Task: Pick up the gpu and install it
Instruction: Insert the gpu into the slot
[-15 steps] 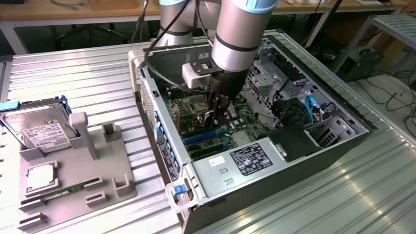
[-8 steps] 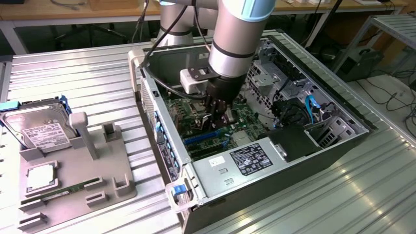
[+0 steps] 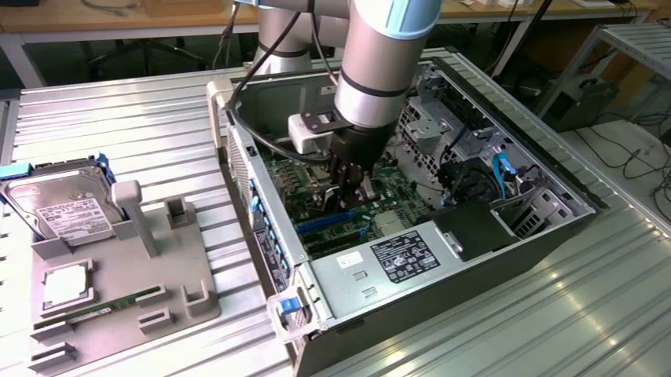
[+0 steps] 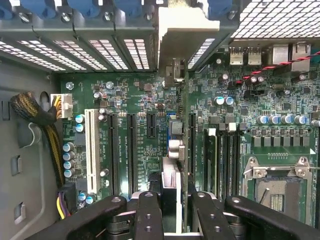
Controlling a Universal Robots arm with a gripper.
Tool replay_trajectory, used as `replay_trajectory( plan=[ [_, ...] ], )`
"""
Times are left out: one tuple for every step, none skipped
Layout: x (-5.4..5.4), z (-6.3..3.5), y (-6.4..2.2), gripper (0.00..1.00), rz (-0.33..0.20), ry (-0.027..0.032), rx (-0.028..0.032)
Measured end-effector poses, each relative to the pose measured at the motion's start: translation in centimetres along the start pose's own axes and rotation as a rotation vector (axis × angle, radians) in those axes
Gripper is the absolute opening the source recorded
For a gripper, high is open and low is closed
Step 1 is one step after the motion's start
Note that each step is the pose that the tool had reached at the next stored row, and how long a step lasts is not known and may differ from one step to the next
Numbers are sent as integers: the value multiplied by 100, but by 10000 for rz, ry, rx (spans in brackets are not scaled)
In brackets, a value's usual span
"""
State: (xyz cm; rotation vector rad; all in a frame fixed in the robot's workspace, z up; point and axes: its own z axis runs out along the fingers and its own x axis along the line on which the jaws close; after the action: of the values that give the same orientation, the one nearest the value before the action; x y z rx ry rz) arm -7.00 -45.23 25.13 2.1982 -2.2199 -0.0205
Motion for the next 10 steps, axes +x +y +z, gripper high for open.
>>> replay_trajectory(
  plan=[
    [4, 4, 1, 28, 1, 1, 0],
    [10, 9, 1, 28, 2, 0, 0],
    [15, 15, 1, 28, 2, -2, 0],
    [20, 19, 3, 28, 3, 0, 0],
    [22, 27, 8, 28, 1, -2, 1],
    [23, 35, 16, 28, 1, -1, 0],
    [23, 40, 21, 28, 1, 0, -1],
    [23, 45, 25, 28, 1, 0, 0],
    [23, 50, 30, 28, 2, 0, 0],
    [23, 55, 34, 28, 2, 0, 0]
  ],
)
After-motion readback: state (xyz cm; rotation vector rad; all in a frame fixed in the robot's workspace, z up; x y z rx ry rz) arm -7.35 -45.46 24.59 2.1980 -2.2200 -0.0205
